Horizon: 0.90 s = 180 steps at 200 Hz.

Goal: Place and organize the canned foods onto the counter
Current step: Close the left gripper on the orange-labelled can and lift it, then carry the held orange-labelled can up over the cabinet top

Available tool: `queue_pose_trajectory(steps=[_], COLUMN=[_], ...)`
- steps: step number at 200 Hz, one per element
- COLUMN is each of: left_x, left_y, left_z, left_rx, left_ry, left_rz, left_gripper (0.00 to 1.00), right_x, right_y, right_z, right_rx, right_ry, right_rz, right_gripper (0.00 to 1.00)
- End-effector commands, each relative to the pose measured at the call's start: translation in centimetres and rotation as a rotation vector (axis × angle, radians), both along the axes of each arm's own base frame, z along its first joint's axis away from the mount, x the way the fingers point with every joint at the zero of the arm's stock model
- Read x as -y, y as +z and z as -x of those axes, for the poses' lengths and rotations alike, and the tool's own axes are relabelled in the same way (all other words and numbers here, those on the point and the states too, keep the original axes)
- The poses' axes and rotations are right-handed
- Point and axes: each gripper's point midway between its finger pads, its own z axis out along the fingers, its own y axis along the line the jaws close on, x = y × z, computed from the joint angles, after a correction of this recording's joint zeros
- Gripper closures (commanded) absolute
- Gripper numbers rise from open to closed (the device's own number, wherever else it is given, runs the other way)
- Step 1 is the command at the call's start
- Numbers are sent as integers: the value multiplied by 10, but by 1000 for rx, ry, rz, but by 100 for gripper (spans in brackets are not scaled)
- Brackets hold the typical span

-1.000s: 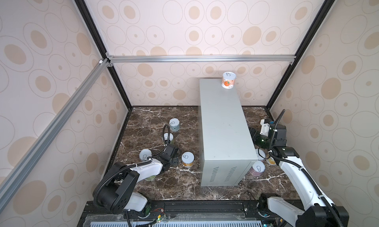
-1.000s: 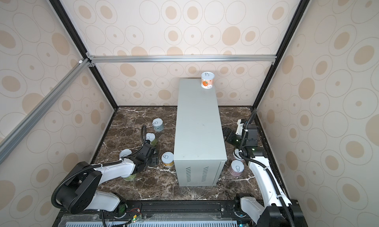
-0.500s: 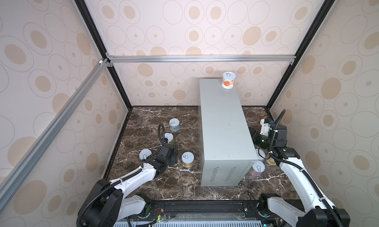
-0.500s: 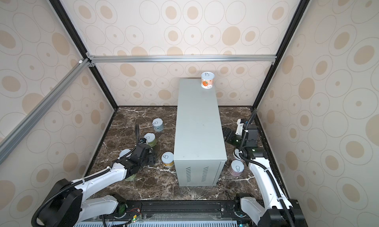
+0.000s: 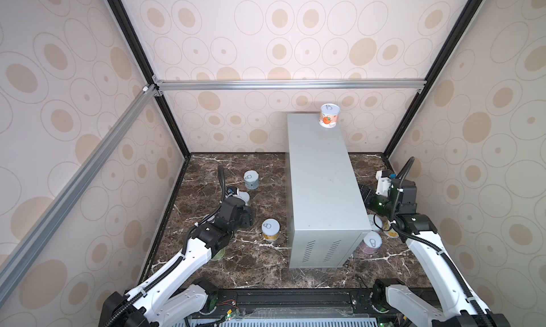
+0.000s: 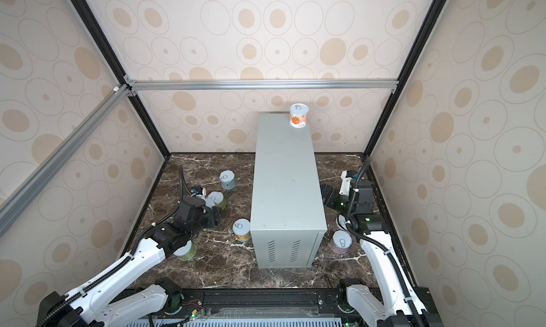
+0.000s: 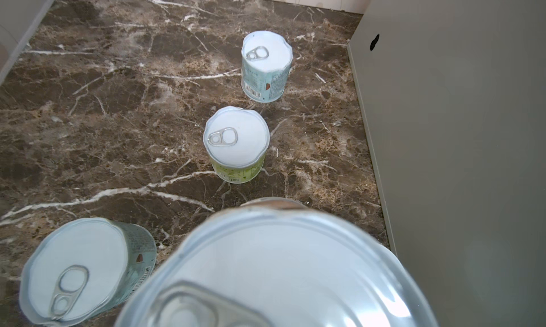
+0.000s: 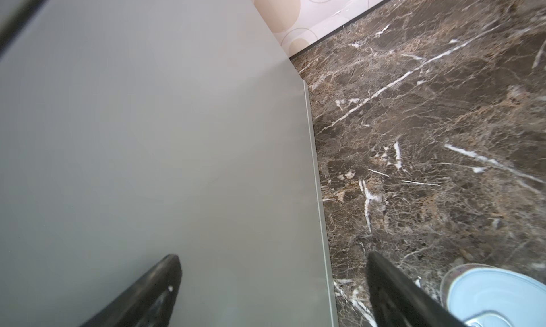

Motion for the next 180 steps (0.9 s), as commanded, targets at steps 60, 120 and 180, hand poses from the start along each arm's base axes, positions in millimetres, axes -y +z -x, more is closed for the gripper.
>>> queue_pose_trajectory(steps=[60,120,180], left_x=[2,21,39], left_y=[123,201,244], left_z=[-3,-9,-24], left_rx=[195,275,300], left_ry=[-65,-170,-249], left_rz=[-8,6,-42], left_gripper=[45,46,46], right_x=[-4,1,2], right_y=[30,46,62], right_z=[32,51,59], right_rx=[50,76,82], right_ry=[13,-7,6], right_rz=[10,33,56], right_gripper=[0,0,0])
